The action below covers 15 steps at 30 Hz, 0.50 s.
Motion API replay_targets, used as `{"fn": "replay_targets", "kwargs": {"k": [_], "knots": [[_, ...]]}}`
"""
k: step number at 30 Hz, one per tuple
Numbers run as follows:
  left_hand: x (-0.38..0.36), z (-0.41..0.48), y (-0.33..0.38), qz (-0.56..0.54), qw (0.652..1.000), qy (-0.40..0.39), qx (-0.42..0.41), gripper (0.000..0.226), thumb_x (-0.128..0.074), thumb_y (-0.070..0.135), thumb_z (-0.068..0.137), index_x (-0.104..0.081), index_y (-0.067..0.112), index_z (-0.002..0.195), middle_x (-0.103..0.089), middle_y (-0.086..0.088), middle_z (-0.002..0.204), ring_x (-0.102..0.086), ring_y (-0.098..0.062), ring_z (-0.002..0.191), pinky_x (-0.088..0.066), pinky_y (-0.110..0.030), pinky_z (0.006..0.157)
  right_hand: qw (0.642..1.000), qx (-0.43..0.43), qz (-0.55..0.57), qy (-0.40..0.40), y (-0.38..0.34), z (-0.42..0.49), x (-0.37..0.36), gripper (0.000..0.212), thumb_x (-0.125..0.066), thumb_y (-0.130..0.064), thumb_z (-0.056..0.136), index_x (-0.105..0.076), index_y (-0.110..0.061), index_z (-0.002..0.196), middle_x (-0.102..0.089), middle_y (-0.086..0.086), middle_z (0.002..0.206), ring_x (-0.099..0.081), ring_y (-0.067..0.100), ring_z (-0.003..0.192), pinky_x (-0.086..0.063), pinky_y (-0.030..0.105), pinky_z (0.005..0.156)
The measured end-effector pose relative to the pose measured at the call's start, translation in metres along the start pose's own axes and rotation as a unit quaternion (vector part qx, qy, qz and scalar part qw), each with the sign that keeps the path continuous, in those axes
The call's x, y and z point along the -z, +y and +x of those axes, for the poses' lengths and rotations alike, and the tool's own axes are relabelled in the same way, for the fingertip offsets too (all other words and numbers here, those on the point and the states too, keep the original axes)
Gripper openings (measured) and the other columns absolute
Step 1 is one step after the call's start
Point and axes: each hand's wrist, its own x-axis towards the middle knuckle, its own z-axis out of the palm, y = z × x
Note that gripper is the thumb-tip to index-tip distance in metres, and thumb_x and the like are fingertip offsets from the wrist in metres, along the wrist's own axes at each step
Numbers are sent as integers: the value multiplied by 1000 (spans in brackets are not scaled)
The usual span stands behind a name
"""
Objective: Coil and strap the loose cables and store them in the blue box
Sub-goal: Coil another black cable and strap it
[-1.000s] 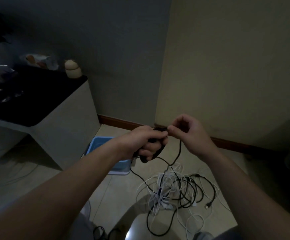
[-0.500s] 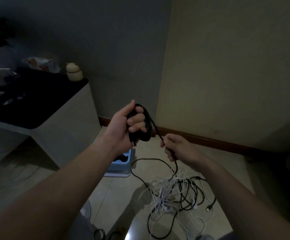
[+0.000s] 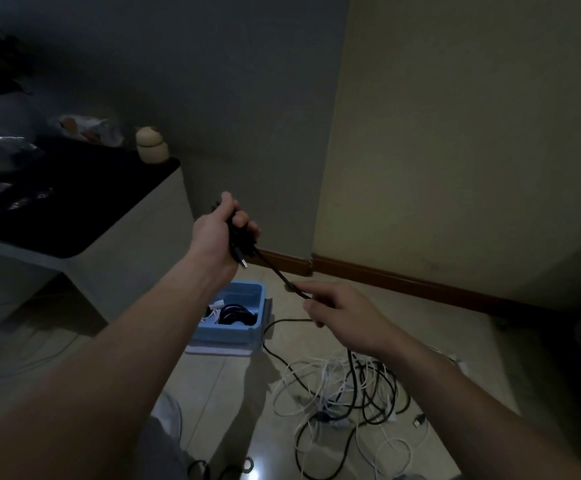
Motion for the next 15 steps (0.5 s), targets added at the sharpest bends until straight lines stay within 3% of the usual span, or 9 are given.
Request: {"fn": "replay_targets", "kwargs": {"k": [4,7,9,12,15], "knots": [[-1,3,-13,152,987,-5,-46,31,-48,37,104,-52,18,80,-51,6,56,-60,-15,60,-54,-37,73,999,14,31,12,-13,0,-3,37,-51,-11,102,-65,-25,133,-57,-37,65,-55,-12,68,-38,6,65],[-7,-2,-29,348,929,-32,-119,44,-42,37,106,-48,17,67,-50,5,53,-63,-16,59,-51,-43,78,998,18,53,15,-20,1,-2,35,-50,-6,101,-66,-15,131,-56,-42,64,-54,-22,71,-38,2,65],[-10,-6,-39,422,894,-57,-139,48,-42,37,106,-48,16,64,-52,4,53,-60,-20,59,-50,-43,76,998,25,52,8,-24,1,0,35,-50,-4,101,-67,-12,129,-56,-40,61,-54,-20,67,-38,1,63],[-10,-9,-48,504,850,-96,-118,48,-44,37,106,-52,10,66,-55,-5,59,-53,-21,57,-45,-38,67,998,43,30,22,-31,2,5,31,-50,-6,101,-72,-20,118,-59,-34,61,-54,-11,60,-37,5,58],[-10,-15,-51,479,862,-158,-50,47,-42,34,107,-55,9,70,-56,-7,59,-53,-23,52,-46,-34,57,994,63,24,90,-29,4,14,31,-56,-13,99,-72,-40,98,-67,-13,69,-57,13,60,-47,29,59]]}}
